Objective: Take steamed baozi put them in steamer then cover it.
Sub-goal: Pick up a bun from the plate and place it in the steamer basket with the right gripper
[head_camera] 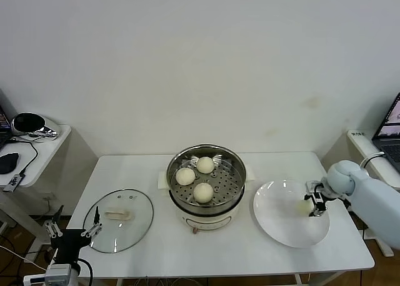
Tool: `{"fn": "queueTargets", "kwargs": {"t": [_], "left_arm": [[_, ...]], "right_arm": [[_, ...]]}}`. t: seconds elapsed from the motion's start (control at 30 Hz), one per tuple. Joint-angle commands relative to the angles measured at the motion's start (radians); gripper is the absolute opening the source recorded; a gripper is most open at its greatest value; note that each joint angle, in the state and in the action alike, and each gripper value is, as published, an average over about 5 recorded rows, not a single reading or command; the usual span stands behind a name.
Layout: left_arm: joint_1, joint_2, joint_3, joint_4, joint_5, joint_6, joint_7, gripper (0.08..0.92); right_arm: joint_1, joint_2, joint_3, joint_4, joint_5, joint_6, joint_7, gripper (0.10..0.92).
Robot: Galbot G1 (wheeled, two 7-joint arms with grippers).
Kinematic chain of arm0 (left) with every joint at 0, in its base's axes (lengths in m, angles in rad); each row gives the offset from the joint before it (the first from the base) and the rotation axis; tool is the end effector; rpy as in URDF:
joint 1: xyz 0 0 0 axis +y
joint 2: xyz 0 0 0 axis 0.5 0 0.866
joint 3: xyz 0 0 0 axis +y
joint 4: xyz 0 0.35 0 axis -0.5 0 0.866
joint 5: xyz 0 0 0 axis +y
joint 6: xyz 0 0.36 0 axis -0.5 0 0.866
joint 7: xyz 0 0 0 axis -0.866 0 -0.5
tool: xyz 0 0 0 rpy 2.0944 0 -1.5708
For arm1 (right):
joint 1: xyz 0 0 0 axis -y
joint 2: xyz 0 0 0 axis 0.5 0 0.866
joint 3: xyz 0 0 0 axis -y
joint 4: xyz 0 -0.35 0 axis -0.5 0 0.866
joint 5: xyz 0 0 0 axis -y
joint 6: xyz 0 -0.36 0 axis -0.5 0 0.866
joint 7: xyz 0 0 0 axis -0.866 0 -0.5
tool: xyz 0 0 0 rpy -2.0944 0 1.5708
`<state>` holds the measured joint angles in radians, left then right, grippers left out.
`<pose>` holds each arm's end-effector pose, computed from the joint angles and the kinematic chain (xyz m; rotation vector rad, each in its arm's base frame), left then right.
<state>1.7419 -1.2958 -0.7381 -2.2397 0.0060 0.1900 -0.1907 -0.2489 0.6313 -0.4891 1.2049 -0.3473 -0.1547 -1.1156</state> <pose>0.1443 0.0923 -0.2578 0.3193 -2.9246 -0.5494 0.4915 -0.2182 -0.2304 1.1138 -1.3391 1.3953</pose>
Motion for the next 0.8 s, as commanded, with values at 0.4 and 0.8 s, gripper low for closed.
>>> {"fn": "queueTargets", "kwargs": {"t": [0.4,0.8], "left_arm": [[-0.021,0.007,0.017,0.011,-0.003,0.003,0.0,0.823],[-0.041,0.012,0.026,0.024,-0.007,0.005,-0.001,0.823]], "right_arm": [[0.752,-0.13,-0.579,0.371,0.523,-0.2,0.045,0.592],[0.979,0.197,-0.803,0.369,0.854,-0.393,0.22,0.602]]}}
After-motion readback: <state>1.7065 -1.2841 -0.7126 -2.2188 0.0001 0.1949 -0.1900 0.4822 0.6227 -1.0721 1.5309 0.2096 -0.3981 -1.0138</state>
